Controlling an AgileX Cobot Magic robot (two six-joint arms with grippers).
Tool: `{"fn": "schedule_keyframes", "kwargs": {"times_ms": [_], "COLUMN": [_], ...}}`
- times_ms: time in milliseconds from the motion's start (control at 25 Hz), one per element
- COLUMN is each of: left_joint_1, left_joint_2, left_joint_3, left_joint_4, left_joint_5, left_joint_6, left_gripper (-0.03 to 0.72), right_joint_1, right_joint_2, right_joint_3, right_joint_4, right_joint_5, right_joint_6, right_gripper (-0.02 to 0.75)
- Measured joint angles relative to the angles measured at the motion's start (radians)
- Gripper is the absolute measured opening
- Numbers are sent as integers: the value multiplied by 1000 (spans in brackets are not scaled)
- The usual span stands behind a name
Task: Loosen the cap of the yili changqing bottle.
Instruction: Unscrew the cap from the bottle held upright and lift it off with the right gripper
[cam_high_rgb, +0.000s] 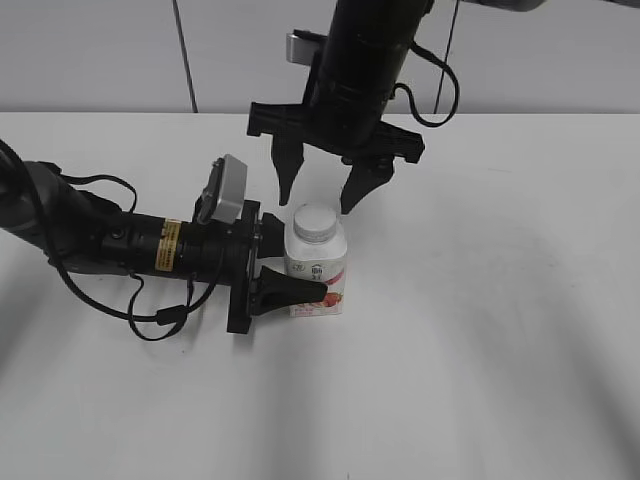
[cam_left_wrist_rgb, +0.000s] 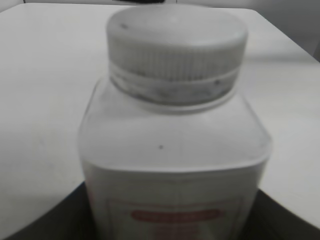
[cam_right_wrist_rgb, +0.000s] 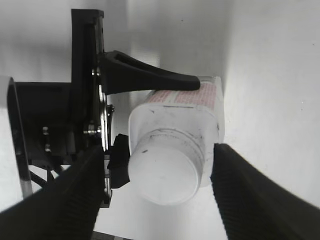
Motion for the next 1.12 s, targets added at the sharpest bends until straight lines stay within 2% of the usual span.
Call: {"fn": "schedule_keyframes", "kwargs": {"times_ms": [960,1120], "left_joint_1": [0,0], "left_joint_2": [0,0], "left_joint_3": [0,0], "left_joint_4": [-1,-1], "left_joint_5": [3,3], "left_joint_6": [0,0], "left_gripper": [412,412], "right_joint_1": [20,20], "right_joint_2": [7,7], "right_joint_3": [25,25], "right_joint_4": [-31,-32], "right_joint_5": [3,3], "right_joint_6": [2,1], "right_gripper": [524,470]}}
